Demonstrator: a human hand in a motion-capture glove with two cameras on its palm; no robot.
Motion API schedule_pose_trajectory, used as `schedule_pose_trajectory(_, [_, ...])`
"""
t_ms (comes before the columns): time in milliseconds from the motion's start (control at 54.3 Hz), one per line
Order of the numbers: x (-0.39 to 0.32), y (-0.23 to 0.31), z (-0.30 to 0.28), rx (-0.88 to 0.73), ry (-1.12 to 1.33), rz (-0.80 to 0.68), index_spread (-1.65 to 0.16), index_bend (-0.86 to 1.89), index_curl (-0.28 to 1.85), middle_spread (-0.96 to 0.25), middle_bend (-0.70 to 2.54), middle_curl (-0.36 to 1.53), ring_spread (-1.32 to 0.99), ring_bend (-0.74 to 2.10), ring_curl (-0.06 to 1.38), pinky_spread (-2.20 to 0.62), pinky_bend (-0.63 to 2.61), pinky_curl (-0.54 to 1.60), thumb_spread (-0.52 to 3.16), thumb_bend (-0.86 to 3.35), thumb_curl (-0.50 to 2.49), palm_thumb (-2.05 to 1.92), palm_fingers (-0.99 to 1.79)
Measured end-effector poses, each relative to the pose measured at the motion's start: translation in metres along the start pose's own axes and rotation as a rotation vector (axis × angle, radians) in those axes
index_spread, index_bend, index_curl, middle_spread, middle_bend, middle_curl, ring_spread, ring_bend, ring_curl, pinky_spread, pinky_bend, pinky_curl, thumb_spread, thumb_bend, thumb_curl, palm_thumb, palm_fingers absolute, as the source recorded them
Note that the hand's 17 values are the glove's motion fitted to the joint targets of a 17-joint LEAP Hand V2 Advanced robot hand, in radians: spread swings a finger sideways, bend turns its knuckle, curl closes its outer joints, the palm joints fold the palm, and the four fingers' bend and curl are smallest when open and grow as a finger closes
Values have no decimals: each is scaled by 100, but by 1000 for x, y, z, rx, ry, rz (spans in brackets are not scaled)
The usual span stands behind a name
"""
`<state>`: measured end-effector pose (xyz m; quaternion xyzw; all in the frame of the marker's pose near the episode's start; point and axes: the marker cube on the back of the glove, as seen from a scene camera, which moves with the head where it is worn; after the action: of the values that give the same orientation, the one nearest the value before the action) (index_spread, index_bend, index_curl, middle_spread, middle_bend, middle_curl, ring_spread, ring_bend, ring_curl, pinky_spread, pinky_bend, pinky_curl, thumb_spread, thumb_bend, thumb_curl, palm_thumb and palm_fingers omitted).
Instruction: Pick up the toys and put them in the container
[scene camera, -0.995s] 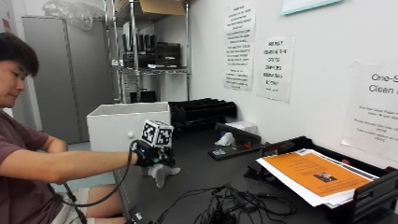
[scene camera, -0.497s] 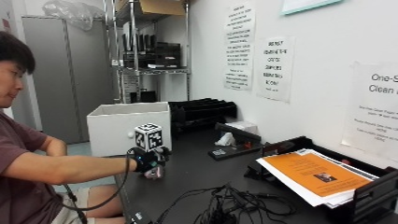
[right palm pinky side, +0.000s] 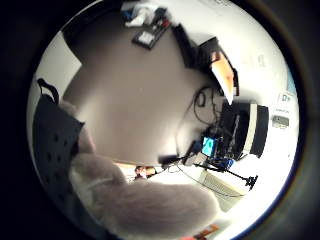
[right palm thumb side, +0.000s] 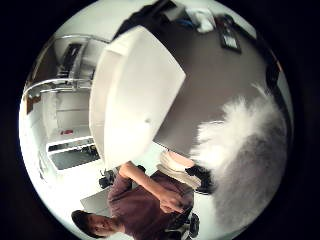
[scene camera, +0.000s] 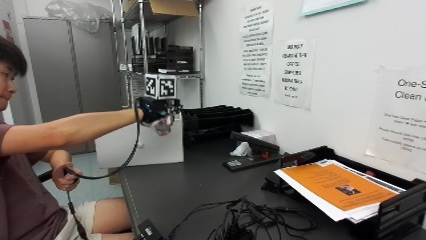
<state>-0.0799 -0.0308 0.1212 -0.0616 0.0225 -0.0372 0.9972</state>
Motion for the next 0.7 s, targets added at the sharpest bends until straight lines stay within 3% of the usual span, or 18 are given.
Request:
schedule_pose_trajectory(350, [-133,-17,-155,296,59,-177,-33,89,46,-18,111,74,-31,129,63,-38,95,50,45,5,87,61,111])
schedule_pose_trajectory(700, [-273,-81,-144,368,-68,-415,-33,85,58,-17,112,75,-30,132,62,-38,96,50,40,1,97,61,109])
